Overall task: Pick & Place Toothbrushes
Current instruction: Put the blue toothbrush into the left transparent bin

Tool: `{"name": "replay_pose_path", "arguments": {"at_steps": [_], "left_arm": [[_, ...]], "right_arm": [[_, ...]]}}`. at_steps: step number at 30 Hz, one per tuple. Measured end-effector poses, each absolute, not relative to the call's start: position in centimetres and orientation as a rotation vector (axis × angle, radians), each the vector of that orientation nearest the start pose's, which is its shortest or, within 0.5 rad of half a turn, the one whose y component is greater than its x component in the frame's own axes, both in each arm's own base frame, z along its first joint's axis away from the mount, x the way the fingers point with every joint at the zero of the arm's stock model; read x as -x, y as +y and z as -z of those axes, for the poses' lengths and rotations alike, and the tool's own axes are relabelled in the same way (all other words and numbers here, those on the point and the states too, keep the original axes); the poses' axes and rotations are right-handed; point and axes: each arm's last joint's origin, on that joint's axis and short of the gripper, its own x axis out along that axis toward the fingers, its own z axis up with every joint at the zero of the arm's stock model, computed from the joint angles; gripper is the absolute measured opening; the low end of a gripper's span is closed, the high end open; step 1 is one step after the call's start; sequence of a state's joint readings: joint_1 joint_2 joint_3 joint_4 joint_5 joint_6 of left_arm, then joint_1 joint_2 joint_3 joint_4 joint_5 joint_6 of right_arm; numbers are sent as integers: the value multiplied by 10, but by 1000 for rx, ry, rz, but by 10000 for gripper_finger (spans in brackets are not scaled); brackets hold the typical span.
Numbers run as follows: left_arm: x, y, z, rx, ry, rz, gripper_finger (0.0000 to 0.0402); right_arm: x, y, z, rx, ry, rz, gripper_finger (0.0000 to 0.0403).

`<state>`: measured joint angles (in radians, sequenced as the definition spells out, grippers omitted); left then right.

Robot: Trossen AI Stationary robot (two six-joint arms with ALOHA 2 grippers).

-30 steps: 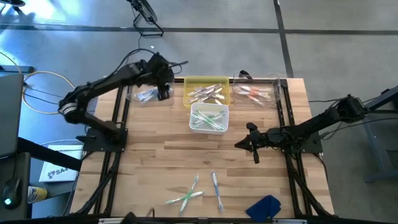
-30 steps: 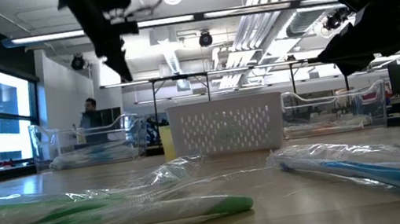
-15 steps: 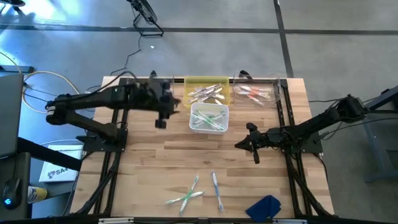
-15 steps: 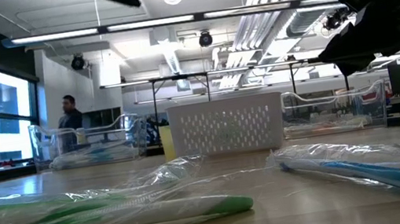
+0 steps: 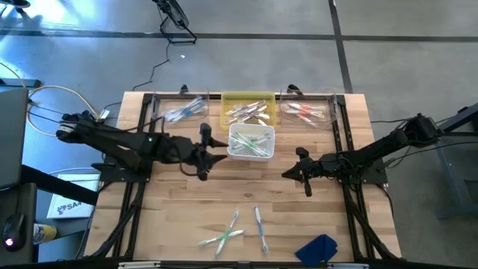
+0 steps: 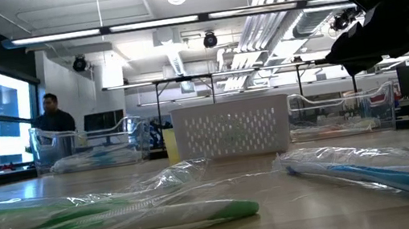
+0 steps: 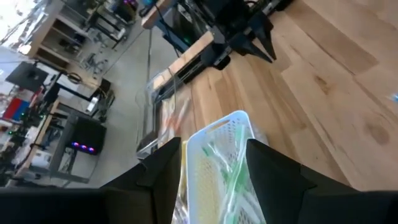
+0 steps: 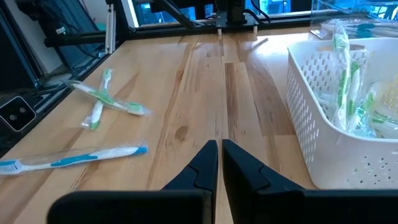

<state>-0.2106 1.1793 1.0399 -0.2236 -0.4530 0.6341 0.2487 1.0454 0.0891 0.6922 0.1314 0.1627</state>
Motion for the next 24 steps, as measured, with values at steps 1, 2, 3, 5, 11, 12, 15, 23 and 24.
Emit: {"name": "replay_pose_path", "arguments": {"at_steps": [1,2,3,5,11,12,15,23,24], "left_arm": [[-256,-42,-334,-735,401,-125,175],[-257,-42,-328,-724,390,-123,175],[-257,-42,-322,-708,377,-119,175],[-258,-43,-311,-677,352,-112,175],[-256,-46,-284,-590,322,2,175],[-256,-46,-281,-589,324,9,175],[-254,-47,-272,-571,315,27,175],[-251,-49,-259,-546,316,136,175],[-251,-49,-259,-544,312,142,175]], "right_arm": [[-167,38,-141,-112,268,-95,15],[-167,38,-141,-113,269,-95,15],[-167,38,-141,-118,269,-94,15],[-167,38,-141,-127,269,-93,15],[-167,38,-141,-126,269,-90,15],[-167,38,-141,-126,268,-87,15],[-167,38,-141,-123,266,-63,15],[-167,37,-144,-118,237,-36,15],[-168,37,-145,-145,219,-33,15]]}}
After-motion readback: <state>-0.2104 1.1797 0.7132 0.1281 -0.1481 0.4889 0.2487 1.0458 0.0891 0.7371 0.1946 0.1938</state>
